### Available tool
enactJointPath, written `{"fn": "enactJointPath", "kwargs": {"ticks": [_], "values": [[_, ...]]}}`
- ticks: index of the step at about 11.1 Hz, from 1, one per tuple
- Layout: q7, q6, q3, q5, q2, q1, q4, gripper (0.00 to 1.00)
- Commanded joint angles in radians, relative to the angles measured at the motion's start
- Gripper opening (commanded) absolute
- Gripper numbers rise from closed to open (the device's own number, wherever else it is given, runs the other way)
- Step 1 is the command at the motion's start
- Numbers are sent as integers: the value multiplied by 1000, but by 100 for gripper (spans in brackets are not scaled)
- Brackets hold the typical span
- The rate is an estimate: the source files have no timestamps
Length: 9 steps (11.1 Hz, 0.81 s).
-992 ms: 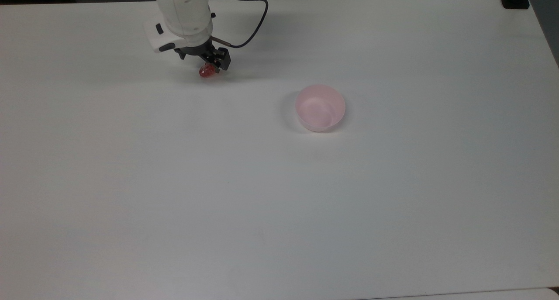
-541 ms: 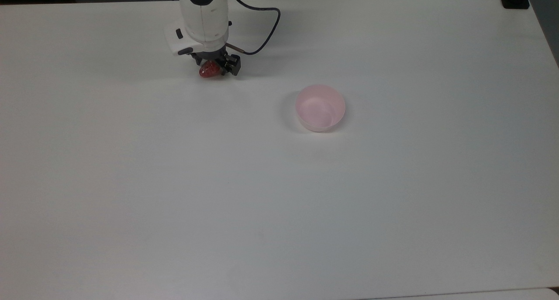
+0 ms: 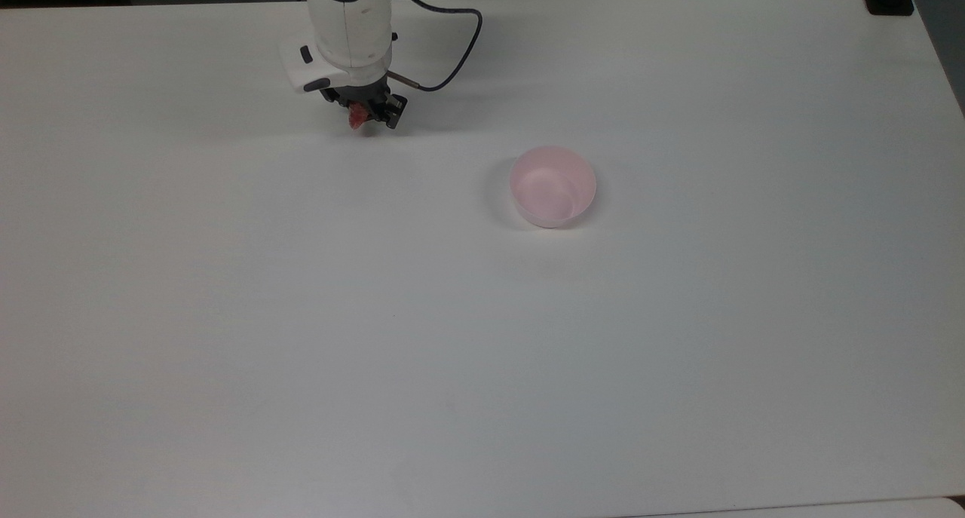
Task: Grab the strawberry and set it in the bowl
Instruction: 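Lift the gripped strawberry up off the table, then carry the strawberry over the pink bowl and lower it inside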
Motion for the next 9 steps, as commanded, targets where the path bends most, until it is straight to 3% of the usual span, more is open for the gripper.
{"fn": "enactJointPath", "kwargs": {"ticks": [1,3,5,7,9], "values": [[-57,-240,-6,53,-67,35,205,1],[-60,-267,-6,151,-35,119,372,1],[-43,-265,-6,202,51,242,519,3],[-28,-256,-9,237,135,332,586,6],[-4,-172,-9,238,221,399,588,12]]}}
